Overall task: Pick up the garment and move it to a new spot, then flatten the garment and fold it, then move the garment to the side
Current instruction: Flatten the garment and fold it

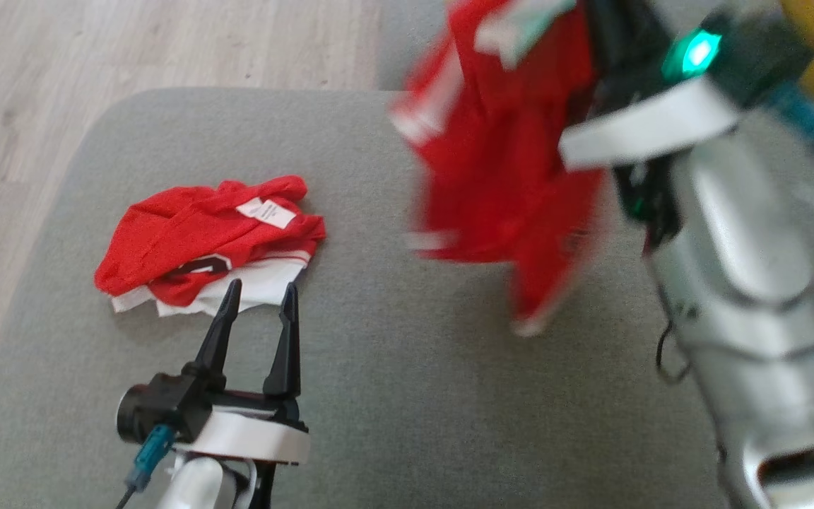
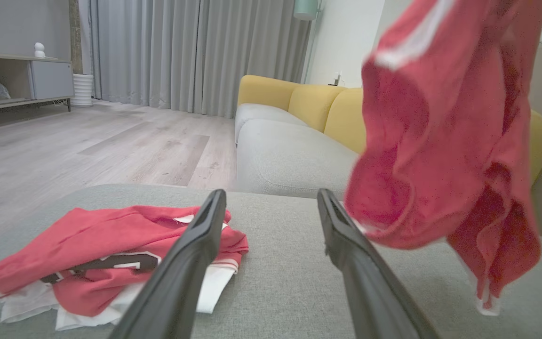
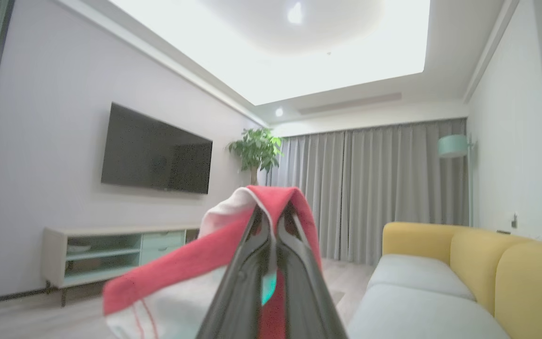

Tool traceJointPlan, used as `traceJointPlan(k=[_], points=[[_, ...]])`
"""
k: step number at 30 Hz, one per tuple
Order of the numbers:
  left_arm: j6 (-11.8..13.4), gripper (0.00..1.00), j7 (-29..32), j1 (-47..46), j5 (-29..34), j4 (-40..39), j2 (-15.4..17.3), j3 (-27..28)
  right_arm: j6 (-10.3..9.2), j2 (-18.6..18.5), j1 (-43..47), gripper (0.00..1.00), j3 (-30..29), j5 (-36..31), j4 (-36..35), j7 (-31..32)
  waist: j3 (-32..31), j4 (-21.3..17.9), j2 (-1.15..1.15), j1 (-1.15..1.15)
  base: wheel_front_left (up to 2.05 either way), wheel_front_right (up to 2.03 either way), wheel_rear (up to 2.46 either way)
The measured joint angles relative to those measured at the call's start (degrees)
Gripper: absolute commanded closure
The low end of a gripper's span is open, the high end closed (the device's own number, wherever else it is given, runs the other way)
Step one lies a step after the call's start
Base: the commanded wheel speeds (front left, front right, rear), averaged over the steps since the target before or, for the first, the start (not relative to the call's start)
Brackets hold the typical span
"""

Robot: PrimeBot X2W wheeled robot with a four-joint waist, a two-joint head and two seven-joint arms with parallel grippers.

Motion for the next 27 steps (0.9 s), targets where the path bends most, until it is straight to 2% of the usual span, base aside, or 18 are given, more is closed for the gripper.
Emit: traceJointPlan(k=[4, 10, 12, 13, 14, 15, 18, 21, 27], points=[[0.0, 0.0, 0.0, 1.2, 0.2, -0.2, 0.0, 0.4, 0.0, -0.1, -5.0, 1.0, -3.3, 2.5, 0.4, 0.6, -0.8, -1.6, 0.0, 0.0, 0.0, 0.0, 0.0], [0.0, 0.0, 0.0, 1.7, 0.6, -1.4, -0.1, 1.0, 0.0, -0.4, -4.5, 1.0, -12.0, 1.8, 3.9, 5.3, 0.0, -3.7, 0.0, 0.0, 0.0, 0.0, 0.0], [-0.1, 0.0, 0.0, 1.6, 1.0, -1.5, -0.1, 1.3, 0.0, -3.3, -3.1, 1.0, -14.2, 0.9, 6.8, 7.1, 0.7, -4.3, 0.0, 0.01, 0.0, 0.0, 0.0], [-0.3, 0.0, 0.0, 1.6, 1.0, -1.5, -0.2, 1.3, 0.0, -5.2, -2.1, 0.56, -15.6, 0.0, 9.3, 8.1, 1.2, -4.6, 0.0, 0.01, 0.0, 0.0, 0.0], [-0.5, 0.0, 0.0, 1.5, 1.0, -1.4, -0.2, 1.2, 0.0, -7.0, -1.1, 0.0, -17.3, -1.3, 12.1, 8.6, 1.7, -4.8, 0.0, 0.01, 0.0, 0.0, 0.0], [-1.0, 0.0, 0.0, 1.0, 1.2, -1.2, -0.4, 1.0, 0.0, -10.6, 1.1, 0.0, -20.1, -5.1, 18.1, 9.8, 2.7, -5.1, 0.0, 0.01, 0.0, 0.0, 0.0], [-1.3, 0.0, 0.0, -0.1, 1.6, -1.2, -0.9, 1.0, 0.0, -12.7, 2.7, 0.0, -26.2, -10.6, 24.4, 10.5, 4.1, -5.2, 0.0, 0.01, 0.0, 0.0, 0.0], [-1.5, 0.0, 0.0, -0.9, 1.6, -0.9, -1.1, 1.0, 0.0, -11.6, 1.8, 0.0, -30.0, -13.3, 26.3, 9.4, 4.9, -5.1, 0.0, 0.02, 0.0, 0.0, 0.0], [-2.0, 0.0, 0.0, -0.9, 2.0, 0.0, -1.2, 1.2, 0.0, -8.1, 1.0, 0.0, -32.9, -17.1, 26.9, 4.7, 4.5, -4.7, 0.0, 0.01, 0.0, 0.0, 0.0]])
